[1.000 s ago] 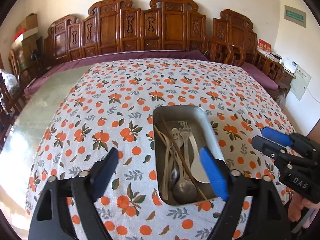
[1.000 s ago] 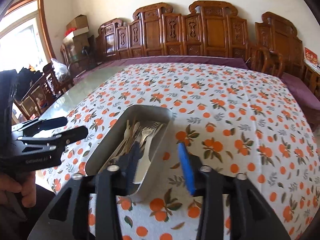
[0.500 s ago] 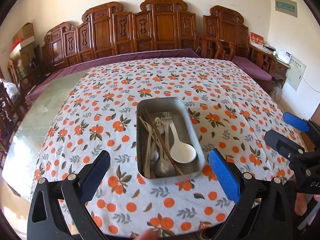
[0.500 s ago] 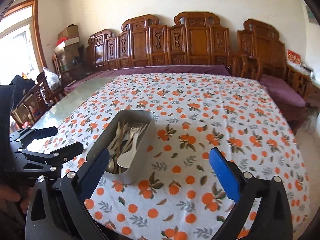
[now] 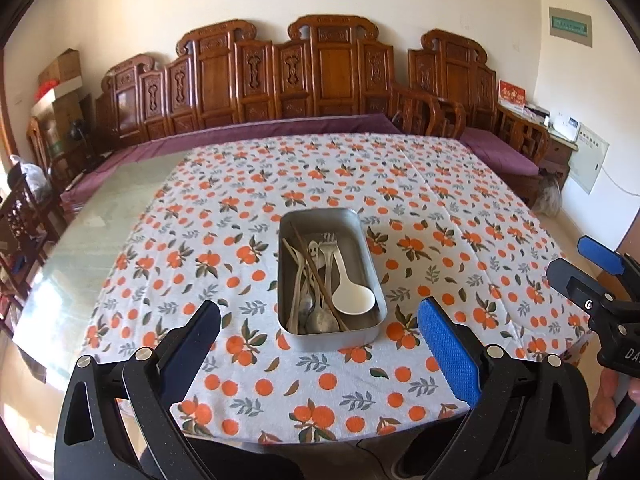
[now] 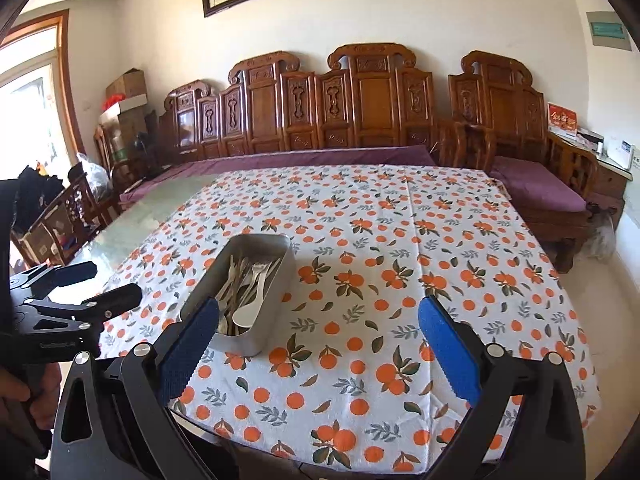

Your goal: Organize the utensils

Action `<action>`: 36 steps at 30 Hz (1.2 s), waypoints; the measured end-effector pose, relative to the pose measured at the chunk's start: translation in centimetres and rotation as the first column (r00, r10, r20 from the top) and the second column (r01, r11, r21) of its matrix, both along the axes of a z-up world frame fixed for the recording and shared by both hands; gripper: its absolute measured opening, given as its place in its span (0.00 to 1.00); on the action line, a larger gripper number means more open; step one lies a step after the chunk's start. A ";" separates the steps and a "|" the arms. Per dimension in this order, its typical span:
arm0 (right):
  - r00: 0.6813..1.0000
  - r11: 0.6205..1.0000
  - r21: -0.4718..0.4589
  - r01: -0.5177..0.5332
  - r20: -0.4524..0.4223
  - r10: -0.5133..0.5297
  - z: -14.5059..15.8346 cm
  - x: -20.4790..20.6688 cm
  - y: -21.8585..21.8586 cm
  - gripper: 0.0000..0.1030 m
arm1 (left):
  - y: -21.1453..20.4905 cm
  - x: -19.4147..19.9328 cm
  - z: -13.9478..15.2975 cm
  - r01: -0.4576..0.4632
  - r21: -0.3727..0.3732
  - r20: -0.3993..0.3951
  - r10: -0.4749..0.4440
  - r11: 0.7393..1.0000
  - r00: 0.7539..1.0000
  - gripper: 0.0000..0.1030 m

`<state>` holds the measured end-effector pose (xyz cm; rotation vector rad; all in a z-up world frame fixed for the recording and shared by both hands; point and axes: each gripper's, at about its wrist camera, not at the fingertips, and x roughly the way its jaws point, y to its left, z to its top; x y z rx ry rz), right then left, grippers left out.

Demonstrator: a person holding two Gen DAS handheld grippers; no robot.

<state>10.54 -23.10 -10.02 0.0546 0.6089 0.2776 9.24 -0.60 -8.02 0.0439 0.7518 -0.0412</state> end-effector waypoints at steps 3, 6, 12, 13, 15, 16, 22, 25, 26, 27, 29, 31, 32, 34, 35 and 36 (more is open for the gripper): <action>1.000 1.000 0.003 0.006 0.026 -0.006 1.3 -0.9 -0.3 0.97 | -0.1 -0.8 1.2 -0.003 -0.006 0.020 0.003 1.000 1.000 0.92; 0.999 1.000 0.004 0.010 0.053 -0.011 2.6 -1.8 -0.5 0.97 | -0.1 -1.7 2.6 -0.006 -0.009 0.046 0.007 1.000 0.999 0.92; 0.993 1.000 0.010 0.021 0.117 -0.022 5.3 -3.8 -1.0 0.97 | -0.7 -3.5 5.4 -0.009 -0.003 0.106 0.009 1.000 0.994 0.92; 0.991 1.000 0.010 0.024 0.131 -0.025 5.9 -4.2 -1.1 0.97 | -0.8 -3.8 5.8 -0.008 -0.001 0.114 0.008 1.000 0.993 0.92; 0.986 1.000 0.012 0.025 0.163 -0.027 7.0 -5.0 -1.3 0.97 | -1.1 -4.3 6.7 -0.008 0.003 0.134 0.007 1.000 0.991 0.92; 0.985 1.000 0.012 0.025 0.173 -0.027 7.4 -5.3 -1.2 0.97 | -1.3 -4.7 7.4 -0.007 0.005 0.149 0.006 1.000 0.989 0.92; 0.967 1.000 0.012 0.027 0.255 -0.029 10.4 -7.5 -1.6 0.97 | -2.0 -6.6 10.1 -0.011 0.011 0.227 0.008 1.000 0.974 0.92; 0.959 0.999 0.014 0.031 0.280 -0.034 11.5 -8.3 -1.7 0.97 | -2.3 -7.6 11.1 -0.012 0.011 0.261 0.008 1.000 0.965 0.92; 0.957 0.999 0.012 0.035 0.286 -0.037 11.8 -8.5 -1.8 0.97 | -2.3 -7.9 11.4 -0.010 0.007 0.269 0.008 1.000 0.963 0.92; 0.956 0.999 0.011 0.038 0.290 -0.039 12.0 -8.6 -1.8 0.97 | -2.3 -8.2 11.6 -0.012 0.004 0.277 0.011 1.000 0.961 0.92; 0.953 0.999 0.011 0.044 0.299 -0.045 12.4 -8.9 -2.0 0.97 | -2.3 -8.6 12.0 -0.012 0.001 0.288 0.012 1.000 0.958 0.92; 0.953 0.999 0.012 0.045 0.299 -0.046 12.5 -8.8 -2.1 0.97 | -2.4 -8.9 12.3 -0.014 -0.003 0.299 0.015 1.000 0.954 0.92; 0.953 0.999 0.013 0.046 0.298 -0.047 12.5 -8.8 -2.1 0.97 | -2.4 -9.0 12.4 -0.017 -0.003 0.302 0.017 1.000 0.953 0.92; 0.954 0.999 0.013 0.046 0.295 -0.048 12.6 -8.8 -2.1 0.97 | -2.4 -9.1 12.6 -0.021 0.001 0.308 0.019 1.000 0.951 0.92; 0.954 0.999 0.014 0.047 0.295 -0.049 12.6 -8.9 -2.2 0.97 | -2.4 -9.1 12.6 -0.022 0.004 0.309 0.020 1.000 0.951 0.92; 0.954 0.999 0.013 0.048 0.294 -0.050 12.6 -8.9 -2.1 0.97 | -2.4 -9.0 12.6 -0.023 0.005 0.309 0.021 1.000 0.951 0.92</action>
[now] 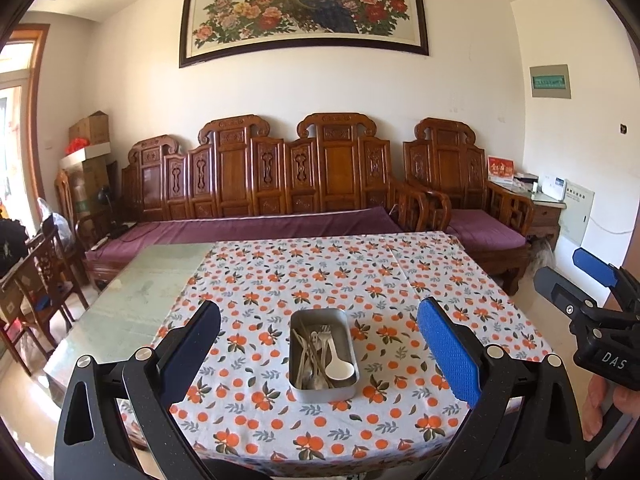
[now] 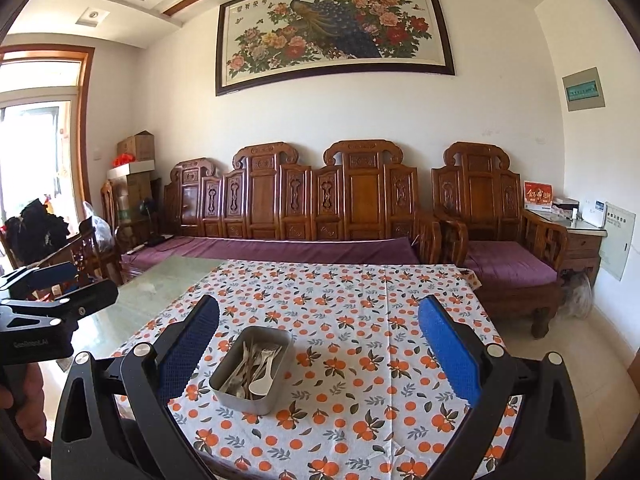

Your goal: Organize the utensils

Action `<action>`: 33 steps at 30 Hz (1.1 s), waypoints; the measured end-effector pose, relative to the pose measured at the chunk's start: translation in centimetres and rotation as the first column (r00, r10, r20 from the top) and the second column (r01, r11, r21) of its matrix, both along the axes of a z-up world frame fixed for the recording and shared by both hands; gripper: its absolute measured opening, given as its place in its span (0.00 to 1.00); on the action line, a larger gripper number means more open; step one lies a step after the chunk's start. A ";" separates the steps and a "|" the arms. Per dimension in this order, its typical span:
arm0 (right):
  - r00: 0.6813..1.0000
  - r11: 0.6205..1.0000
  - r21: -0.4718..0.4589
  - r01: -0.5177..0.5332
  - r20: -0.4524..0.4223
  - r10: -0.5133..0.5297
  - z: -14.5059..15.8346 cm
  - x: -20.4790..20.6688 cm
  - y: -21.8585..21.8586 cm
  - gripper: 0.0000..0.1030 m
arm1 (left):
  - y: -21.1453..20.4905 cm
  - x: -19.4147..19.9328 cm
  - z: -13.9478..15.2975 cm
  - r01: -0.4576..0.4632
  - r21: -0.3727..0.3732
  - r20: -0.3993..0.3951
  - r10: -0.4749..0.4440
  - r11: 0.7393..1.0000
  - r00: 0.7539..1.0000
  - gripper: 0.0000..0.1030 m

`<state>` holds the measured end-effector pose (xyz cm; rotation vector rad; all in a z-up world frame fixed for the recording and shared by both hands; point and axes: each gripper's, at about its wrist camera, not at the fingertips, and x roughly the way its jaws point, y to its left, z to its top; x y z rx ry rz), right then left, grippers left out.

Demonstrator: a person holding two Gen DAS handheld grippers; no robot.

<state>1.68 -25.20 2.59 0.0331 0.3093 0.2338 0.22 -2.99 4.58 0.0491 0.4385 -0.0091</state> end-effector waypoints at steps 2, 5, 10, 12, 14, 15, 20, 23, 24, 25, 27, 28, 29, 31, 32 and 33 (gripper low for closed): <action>1.000 1.000 0.000 0.001 -0.001 -0.001 0.0 0.0 0.0 0.97 | 0.0 0.1 0.0 -0.001 -0.002 -0.003 0.001 1.000 1.000 0.92; 1.000 1.000 0.000 0.003 -0.002 -0.003 -0.1 0.1 -0.1 0.97 | 0.1 0.1 -0.1 -0.001 -0.003 -0.003 0.001 1.000 1.000 0.92; 1.000 1.000 0.002 0.006 -0.008 -0.006 -0.5 0.5 -0.2 0.97 | 0.2 0.0 -0.2 0.000 -0.007 -0.003 0.000 1.000 1.000 0.92; 1.000 1.000 0.002 0.006 -0.009 -0.006 -0.6 0.5 -0.1 0.97 | 0.1 0.0 -0.4 0.002 -0.009 -0.004 -0.002 1.000 1.000 0.92; 1.000 1.000 0.003 0.007 -0.010 -0.007 -0.6 0.5 -0.1 0.97 | 0.1 0.0 -0.5 0.002 -0.009 -0.004 -0.002 1.000 1.000 0.92; 1.000 1.000 0.003 0.006 -0.010 -0.006 -0.6 0.5 -0.1 0.97 | 0.2 0.0 -0.5 0.002 -0.009 -0.004 -0.002 1.000 1.000 0.92; 1.000 1.000 0.003 0.005 -0.013 -0.005 -0.8 0.5 0.0 0.97 | 0.1 -0.1 -0.7 0.002 -0.011 -0.005 -0.002 1.000 1.000 0.92; 1.000 1.000 0.004 0.005 -0.014 -0.005 -1.0 0.6 0.0 0.97 | 0.1 -0.1 -0.7 0.003 -0.013 -0.005 -0.003 1.000 1.000 0.92; 1.000 1.000 0.003 0.005 -0.014 -0.005 -1.0 0.6 0.0 0.97 | 0.0 -0.1 -0.7 0.004 -0.013 -0.005 -0.005 1.000 1.000 0.92; 1.000 1.000 0.004 0.005 -0.013 -0.005 -0.9 0.6 0.0 0.97 | -0.1 -0.1 -0.8 0.005 -0.013 -0.005 -0.005 1.000 1.000 0.92; 1.000 1.000 0.004 0.005 -0.013 -0.005 -1.0 0.6 0.0 0.97 | -0.2 -0.1 -0.9 0.008 -0.014 -0.007 -0.008 1.000 1.000 0.92; 1.000 1.000 0.004 0.005 -0.013 -0.005 -1.0 0.6 0.0 0.97 | -0.2 -0.1 -1.0 0.008 -0.014 -0.007 -0.008 1.000 1.000 0.92; 1.000 1.000 0.004 0.005 -0.014 -0.005 -1.0 0.6 0.0 0.97 | -0.3 -0.1 -1.0 0.008 -0.014 -0.007 -0.008 1.000 1.000 0.92; 1.000 1.000 0.004 0.004 -0.015 -0.004 -1.0 0.7 0.0 0.97 | -0.3 -0.1 -1.0 0.009 -0.017 -0.008 -0.009 1.000 1.000 0.92; 1.000 1.000 0.003 0.004 -0.014 -0.004 -1.1 0.7 0.0 0.97 | -0.3 -0.1 -1.1 0.009 -0.017 -0.008 -0.009 1.000 1.000 0.92; 1.000 1.000 0.004 0.004 -0.014 -0.004 -1.1 0.7 0.0 0.97 | -0.3 -0.1 -1.1 0.009 -0.017 -0.008 -0.009 1.000 1.000 0.92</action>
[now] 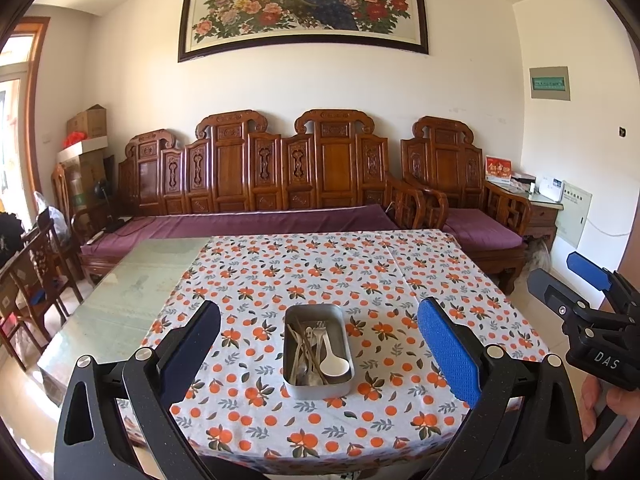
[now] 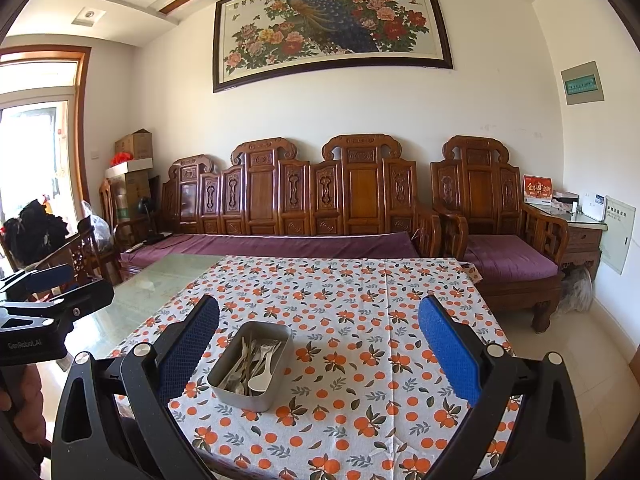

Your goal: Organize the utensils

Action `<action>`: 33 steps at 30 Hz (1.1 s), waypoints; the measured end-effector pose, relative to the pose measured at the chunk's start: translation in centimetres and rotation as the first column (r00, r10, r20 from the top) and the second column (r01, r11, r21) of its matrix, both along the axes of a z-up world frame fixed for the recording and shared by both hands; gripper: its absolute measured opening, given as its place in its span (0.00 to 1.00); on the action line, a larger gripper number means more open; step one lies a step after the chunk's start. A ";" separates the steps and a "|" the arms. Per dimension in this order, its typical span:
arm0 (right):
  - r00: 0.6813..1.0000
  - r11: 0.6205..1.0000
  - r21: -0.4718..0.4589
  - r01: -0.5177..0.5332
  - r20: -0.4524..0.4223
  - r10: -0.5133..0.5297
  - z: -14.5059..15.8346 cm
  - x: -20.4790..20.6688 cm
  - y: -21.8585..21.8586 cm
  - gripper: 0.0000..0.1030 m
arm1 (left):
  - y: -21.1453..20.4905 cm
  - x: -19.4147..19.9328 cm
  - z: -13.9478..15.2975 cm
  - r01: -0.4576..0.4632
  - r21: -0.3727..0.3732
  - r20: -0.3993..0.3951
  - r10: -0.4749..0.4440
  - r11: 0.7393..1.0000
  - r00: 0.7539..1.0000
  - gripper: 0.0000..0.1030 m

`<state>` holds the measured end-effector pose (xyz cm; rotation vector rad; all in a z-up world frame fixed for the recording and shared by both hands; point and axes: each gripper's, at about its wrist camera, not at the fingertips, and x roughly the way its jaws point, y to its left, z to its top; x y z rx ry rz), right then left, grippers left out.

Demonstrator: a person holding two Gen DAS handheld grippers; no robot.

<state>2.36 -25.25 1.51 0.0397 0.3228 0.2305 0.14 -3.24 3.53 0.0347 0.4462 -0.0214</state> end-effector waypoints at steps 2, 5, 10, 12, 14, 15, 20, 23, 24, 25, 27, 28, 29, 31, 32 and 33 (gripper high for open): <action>1.000 1.000 0.002 0.001 0.001 -0.001 0.0 0.0 0.0 0.97 | -0.1 0.0 0.0 0.000 0.000 0.000 0.000 1.000 1.000 0.92; 1.000 1.000 0.001 0.001 0.002 -0.001 -0.1 0.0 0.1 0.97 | -0.1 0.0 0.0 -0.001 0.000 0.000 0.001 1.000 1.000 0.92; 1.000 1.000 0.002 0.000 0.002 0.000 -0.2 0.1 0.2 0.97 | 0.0 0.0 0.0 0.001 -0.001 0.000 -0.001 1.000 1.000 0.92; 1.000 1.000 0.003 0.001 0.001 -0.001 -0.2 0.1 0.2 0.97 | 0.0 0.0 0.0 0.002 -0.001 0.001 -0.002 1.000 1.000 0.92; 1.000 1.000 0.002 0.001 0.001 -0.001 -0.3 0.0 0.2 0.97 | -0.2 0.0 -0.1 0.003 -0.003 0.001 -0.003 1.000 1.000 0.92; 1.000 1.000 0.002 0.002 0.001 -0.002 -0.3 0.0 0.3 0.97 | -0.2 -0.1 -0.1 0.003 -0.004 0.001 -0.003 1.000 1.000 0.92; 1.000 1.000 0.002 0.001 0.001 -0.001 -0.2 0.0 0.3 0.97 | 0.0 -0.1 0.0 0.002 -0.004 0.000 -0.002 1.000 1.000 0.92; 1.000 1.000 0.002 0.002 0.000 -0.002 -0.2 0.0 0.2 0.97 | 0.0 -0.1 0.0 0.002 -0.005 -0.001 -0.002 1.000 1.000 0.92; 1.000 1.000 0.002 0.002 0.000 -0.002 -0.3 0.0 0.3 0.97 | -0.1 -0.1 0.0 0.001 -0.005 -0.001 -0.001 1.000 1.000 0.92; 1.000 1.000 0.003 0.002 -0.001 -0.002 -0.3 0.0 0.3 0.97 | 0.0 -0.1 0.0 0.001 -0.006 0.000 -0.001 1.000 1.000 0.92; 1.000 1.000 0.002 0.003 0.000 -0.003 -0.3 0.0 0.3 0.97 | -0.1 -0.1 0.0 -0.001 -0.006 0.000 0.001 1.000 1.000 0.92; 1.000 1.000 0.003 0.003 -0.001 -0.003 -0.3 0.0 0.3 0.97 | 0.0 -0.1 0.1 -0.002 -0.006 0.000 0.002 1.000 1.000 0.92; 1.000 1.000 0.004 0.003 -0.001 -0.003 -0.4 0.0 0.3 0.97 | 0.0 -0.1 0.1 -0.004 -0.006 0.000 0.004 1.000 1.000 0.92; 1.000 1.000 0.001 0.003 0.000 -0.003 -0.4 0.0 0.3 0.97 | 0.0 0.0 0.1 -0.005 -0.007 0.000 0.005 1.000 1.000 0.92; 1.000 1.000 0.002 0.003 0.000 -0.003 -0.3 0.0 0.3 0.97 | 0.0 0.0 0.1 -0.006 -0.006 0.000 0.006 1.000 1.000 0.92; 1.000 1.000 0.002 0.003 -0.001 -0.003 -0.3 0.0 0.3 0.97 | 0.1 0.0 0.1 -0.006 -0.006 0.000 0.006 1.000 1.000 0.92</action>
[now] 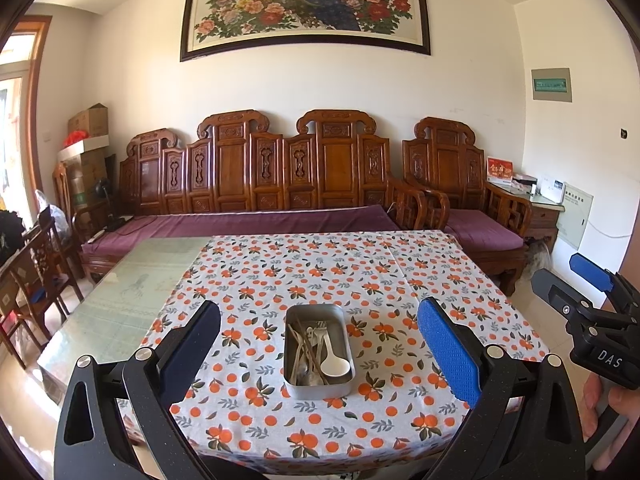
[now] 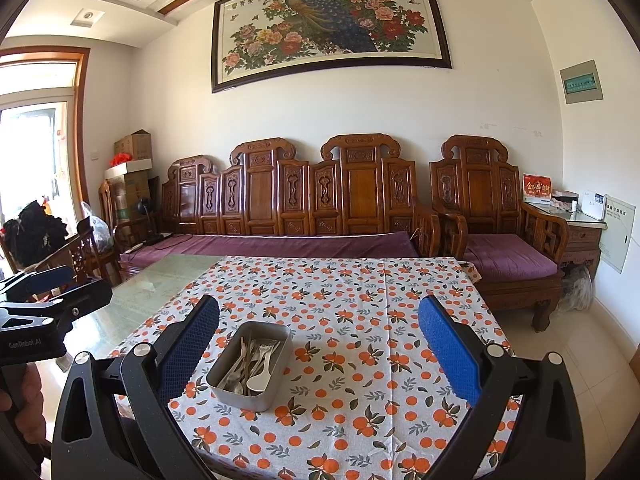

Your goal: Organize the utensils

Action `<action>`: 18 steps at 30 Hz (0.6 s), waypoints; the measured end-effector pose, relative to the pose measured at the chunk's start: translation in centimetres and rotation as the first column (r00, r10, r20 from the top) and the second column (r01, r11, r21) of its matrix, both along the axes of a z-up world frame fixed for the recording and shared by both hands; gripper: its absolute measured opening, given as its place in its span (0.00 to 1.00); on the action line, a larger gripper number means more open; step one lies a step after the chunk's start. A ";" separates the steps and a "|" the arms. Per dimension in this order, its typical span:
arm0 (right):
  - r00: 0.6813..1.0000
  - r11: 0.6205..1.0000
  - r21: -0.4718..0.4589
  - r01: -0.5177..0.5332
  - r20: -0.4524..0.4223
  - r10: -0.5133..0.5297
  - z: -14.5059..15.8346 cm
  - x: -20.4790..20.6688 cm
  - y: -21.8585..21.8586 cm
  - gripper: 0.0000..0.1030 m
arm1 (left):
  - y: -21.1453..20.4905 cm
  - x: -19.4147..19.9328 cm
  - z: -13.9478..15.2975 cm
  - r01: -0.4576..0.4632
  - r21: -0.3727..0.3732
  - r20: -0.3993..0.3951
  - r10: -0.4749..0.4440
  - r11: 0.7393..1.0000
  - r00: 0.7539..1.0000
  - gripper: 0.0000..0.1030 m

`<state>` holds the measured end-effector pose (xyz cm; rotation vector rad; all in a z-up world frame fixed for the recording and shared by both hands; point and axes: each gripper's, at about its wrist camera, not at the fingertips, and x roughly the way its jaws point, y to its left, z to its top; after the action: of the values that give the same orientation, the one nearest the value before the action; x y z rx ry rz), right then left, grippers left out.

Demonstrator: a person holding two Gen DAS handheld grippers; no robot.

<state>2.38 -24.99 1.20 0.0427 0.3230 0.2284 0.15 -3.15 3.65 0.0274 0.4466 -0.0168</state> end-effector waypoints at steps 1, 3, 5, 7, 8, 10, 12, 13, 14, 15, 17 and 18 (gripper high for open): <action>1.000 1.000 0.000 0.001 0.001 -0.001 0.0 0.0 0.0 0.97 | 0.0 0.0 0.0 0.001 0.000 -0.001 -0.001 1.000 1.000 0.92; 1.000 1.000 0.000 0.000 0.001 0.000 0.0 0.0 0.0 0.97 | 0.0 0.0 0.0 -0.001 0.001 -0.001 0.001 1.000 1.000 0.92; 1.000 1.000 -0.001 0.000 0.002 0.000 0.0 0.0 0.0 0.97 | 0.1 0.0 0.0 -0.001 -0.001 -0.001 0.001 1.000 1.000 0.92; 1.000 1.000 0.000 -0.001 0.000 0.001 -0.1 0.0 0.0 0.97 | 0.1 0.1 0.0 -0.001 0.000 -0.001 0.001 1.000 1.000 0.92; 1.000 1.000 0.001 -0.001 -0.001 0.001 -0.1 0.0 0.0 0.97 | 0.1 0.1 0.0 -0.001 0.000 -0.003 0.001 1.000 1.000 0.92; 1.000 1.000 -0.001 0.000 -0.001 0.000 -0.2 0.0 0.0 0.97 | 0.1 0.0 0.0 -0.002 -0.001 -0.003 0.002 1.000 1.000 0.92; 1.000 1.000 0.002 -0.001 -0.002 0.001 -0.1 0.0 0.0 0.97 | 0.1 0.0 0.0 -0.002 -0.001 -0.004 0.002 1.000 1.000 0.92; 1.000 1.000 0.003 -0.001 -0.002 0.001 -0.2 0.0 0.0 0.97 | 0.2 0.1 0.0 -0.003 -0.001 -0.005 0.003 1.000 1.000 0.92; 1.000 1.000 0.001 -0.001 -0.001 0.001 -0.1 0.0 0.0 0.97 | 0.2 0.0 0.0 -0.003 -0.001 -0.005 0.003 1.000 1.000 0.92; 1.000 1.000 0.001 -0.001 -0.001 0.001 -0.2 0.0 0.0 0.97 | 0.2 0.1 0.0 -0.002 -0.002 -0.005 0.002 1.000 1.000 0.92; 1.000 1.000 0.003 -0.001 -0.001 0.001 -0.2 0.1 0.0 0.97 | 0.2 0.1 -0.1 0.001 -0.001 -0.004 -0.001 1.000 1.000 0.92; 1.000 1.000 0.003 -0.001 -0.001 0.001 -0.3 0.1 0.0 0.97 | 0.2 0.1 -0.1 0.002 -0.002 -0.005 -0.002 1.000 1.000 0.92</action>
<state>2.45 -25.01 0.95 0.0454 0.3239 0.2301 0.23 -2.93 3.57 0.0260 0.4516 -0.0192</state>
